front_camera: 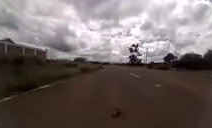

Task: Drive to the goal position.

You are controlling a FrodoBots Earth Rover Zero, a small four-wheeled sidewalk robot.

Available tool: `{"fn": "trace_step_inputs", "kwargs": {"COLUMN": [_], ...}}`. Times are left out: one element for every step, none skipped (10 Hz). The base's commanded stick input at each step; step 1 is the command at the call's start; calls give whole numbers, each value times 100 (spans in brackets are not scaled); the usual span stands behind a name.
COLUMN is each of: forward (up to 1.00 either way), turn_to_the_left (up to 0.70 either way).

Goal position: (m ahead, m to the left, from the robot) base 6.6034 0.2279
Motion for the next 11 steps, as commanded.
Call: {"fn": "trace_step_inputs", "kwargs": {"forward": [100,100,100,100,100,100,100,100,100,100,100], "turn_to_the_left": [0,0,0,0,0,0,0,0,0,0,0]}}
